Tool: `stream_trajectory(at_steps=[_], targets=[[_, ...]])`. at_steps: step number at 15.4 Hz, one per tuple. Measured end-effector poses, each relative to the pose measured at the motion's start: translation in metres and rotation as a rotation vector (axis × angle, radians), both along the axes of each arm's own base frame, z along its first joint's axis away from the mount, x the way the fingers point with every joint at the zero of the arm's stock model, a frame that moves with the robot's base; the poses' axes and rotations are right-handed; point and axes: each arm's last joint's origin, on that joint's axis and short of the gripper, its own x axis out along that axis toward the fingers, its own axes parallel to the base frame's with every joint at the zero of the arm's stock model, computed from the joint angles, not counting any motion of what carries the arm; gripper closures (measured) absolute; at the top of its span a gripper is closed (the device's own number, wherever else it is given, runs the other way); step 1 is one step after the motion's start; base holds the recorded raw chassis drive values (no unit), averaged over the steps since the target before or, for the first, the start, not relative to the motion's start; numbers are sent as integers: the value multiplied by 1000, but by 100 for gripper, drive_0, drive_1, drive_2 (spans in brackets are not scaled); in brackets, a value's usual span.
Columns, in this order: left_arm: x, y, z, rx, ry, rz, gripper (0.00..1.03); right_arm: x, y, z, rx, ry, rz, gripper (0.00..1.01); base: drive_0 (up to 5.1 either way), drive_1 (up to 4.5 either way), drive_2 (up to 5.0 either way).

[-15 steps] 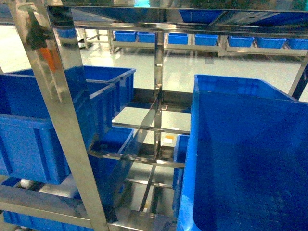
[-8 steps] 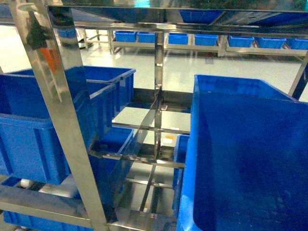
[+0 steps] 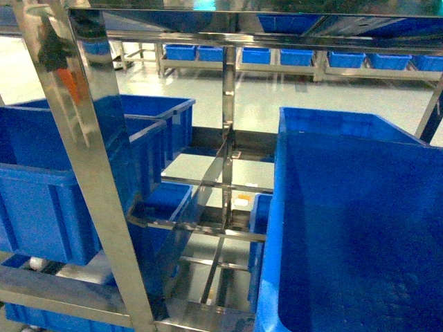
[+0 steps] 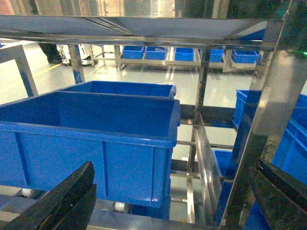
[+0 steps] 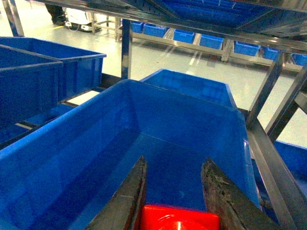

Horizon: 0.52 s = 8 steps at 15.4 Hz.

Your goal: Pick red block from blue box to shelf

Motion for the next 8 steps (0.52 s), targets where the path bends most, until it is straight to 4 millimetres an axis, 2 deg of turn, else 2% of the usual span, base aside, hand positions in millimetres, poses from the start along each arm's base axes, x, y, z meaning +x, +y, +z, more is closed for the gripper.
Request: stream_trajectory(at_steps=[6, 7, 8], targets=[[0, 0, 0, 0, 0, 0, 5, 0, 0, 0, -1, 0, 0, 72, 0, 0, 0], [0, 0, 0, 0, 0, 0, 5, 0, 0, 0, -1, 0, 0, 63, 0, 0, 0], [0, 0, 0, 0, 0, 0, 5, 0, 0, 0, -1, 0, 0, 71, 0, 0, 0]])
